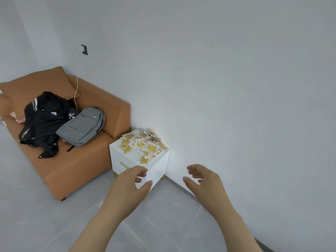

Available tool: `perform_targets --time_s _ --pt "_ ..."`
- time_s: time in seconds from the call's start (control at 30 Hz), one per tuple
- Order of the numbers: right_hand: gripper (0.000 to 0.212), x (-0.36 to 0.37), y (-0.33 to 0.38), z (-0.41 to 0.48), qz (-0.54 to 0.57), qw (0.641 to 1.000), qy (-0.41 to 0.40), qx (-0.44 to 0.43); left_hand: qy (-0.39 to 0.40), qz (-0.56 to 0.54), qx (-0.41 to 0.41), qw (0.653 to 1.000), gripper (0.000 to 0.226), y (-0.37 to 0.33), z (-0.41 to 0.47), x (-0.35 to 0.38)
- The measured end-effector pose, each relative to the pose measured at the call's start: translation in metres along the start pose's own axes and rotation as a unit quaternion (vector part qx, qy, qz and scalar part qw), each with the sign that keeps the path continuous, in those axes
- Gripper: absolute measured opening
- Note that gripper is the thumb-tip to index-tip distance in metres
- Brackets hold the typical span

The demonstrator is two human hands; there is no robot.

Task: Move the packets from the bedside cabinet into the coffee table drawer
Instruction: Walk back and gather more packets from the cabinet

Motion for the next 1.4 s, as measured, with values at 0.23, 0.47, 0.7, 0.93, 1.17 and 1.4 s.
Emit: perform_targets --time_s 0.23,0.47,0.7,0.93,1.17,1.4 --pt "0.031 0.045 0.006 0.154 0.018 0.998 0.049 -0.034 -0.032 0.016 -0.035 0.999 0.03 0.025 0.13 -0.009" --pt "0.026 0.085 0.0 0.269 0.001 0.997 0.074 -0.026 -0.027 0.013 -0.07 0.997 0.032 0.066 0.236 -0.012" --pt "0.024 0.153 -0.007 0.366 -0.012 0.997 0.071 0.019 0.015 0.014 -0.078 0.997 0.033 0.128 0.353 -0.024" --pt "0.023 0.221 0.0 0.432 -0.015 0.994 0.056 0.096 0.086 0.027 -0.069 0.994 0.03 0.197 0.454 -0.053" --pt "0.026 0.276 -0.009 0.478 -0.021 0.984 0.072 0.163 0.137 0.008 -0.087 0.987 0.028 0.253 0.526 -0.053" --pt "0.027 0.32 -0.03 0.559 -0.009 0.978 0.088 0.189 0.15 0.029 -0.126 0.98 0.023 0.31 0.609 -0.042"
Point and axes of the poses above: each hand's wrist, its own z-axis towards the middle knuckle, its own x-axis out of the palm, y = z × x, the point moved 7 cm from there along z, towards the middle knuckle, and after that the axes turned 6 degrees about z, right-handed, at the moved point
